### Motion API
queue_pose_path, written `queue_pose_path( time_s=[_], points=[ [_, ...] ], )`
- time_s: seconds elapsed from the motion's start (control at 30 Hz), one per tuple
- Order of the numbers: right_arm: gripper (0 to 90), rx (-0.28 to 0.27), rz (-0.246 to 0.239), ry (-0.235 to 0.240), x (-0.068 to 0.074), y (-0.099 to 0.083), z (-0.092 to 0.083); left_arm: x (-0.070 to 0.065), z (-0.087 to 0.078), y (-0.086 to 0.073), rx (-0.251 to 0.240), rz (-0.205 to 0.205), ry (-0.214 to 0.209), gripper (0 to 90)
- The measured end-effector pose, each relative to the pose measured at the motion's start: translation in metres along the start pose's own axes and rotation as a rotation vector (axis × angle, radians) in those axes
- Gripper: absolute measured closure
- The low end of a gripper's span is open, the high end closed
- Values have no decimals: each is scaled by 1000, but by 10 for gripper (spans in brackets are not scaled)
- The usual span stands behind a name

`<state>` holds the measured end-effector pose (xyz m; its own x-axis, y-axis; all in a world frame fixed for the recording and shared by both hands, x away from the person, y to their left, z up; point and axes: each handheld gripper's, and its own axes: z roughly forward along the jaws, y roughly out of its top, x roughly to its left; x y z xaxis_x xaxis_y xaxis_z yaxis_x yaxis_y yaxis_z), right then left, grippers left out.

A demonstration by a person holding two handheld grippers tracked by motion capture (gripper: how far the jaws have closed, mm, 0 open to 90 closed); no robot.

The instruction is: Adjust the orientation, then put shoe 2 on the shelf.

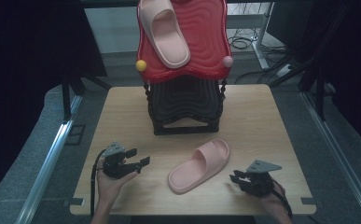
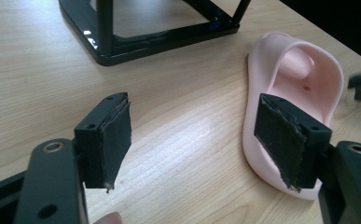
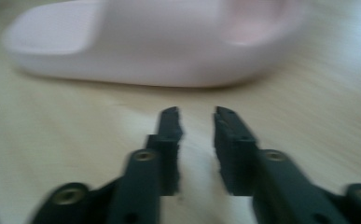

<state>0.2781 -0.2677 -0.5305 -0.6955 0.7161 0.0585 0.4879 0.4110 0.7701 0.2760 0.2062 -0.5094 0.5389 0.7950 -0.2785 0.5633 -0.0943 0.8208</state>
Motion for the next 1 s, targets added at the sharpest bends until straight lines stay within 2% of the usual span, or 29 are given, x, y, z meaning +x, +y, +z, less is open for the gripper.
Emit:
queue_pose_path(
  time_s=[0.13,0.2,0.4,0.53,0.7,0.8,1.0],
  points=[
    [523,-47,77,-17,-18,-3,-9,-3,1,2,-3,6,5,276],
    [489,-64,106,-7,-23,-5,-11,-5,3,2,-3,7,7,277],
    [450,-59,116,-13,-30,-9,-11,-18,25,9,28,26,-11,280],
    [423,-55,145,-8,-36,-11,-9,-32,41,12,33,34,-34,285],
    [421,-50,139,-3,-36,-12,-8,-47,64,19,52,70,-71,310],
    [418,-56,152,-7,-37,-12,-10,-55,79,25,66,88,-98,329],
    [410,-52,167,-13,-38,-12,-9,-65,105,32,79,110,-133,377]
  ],
)
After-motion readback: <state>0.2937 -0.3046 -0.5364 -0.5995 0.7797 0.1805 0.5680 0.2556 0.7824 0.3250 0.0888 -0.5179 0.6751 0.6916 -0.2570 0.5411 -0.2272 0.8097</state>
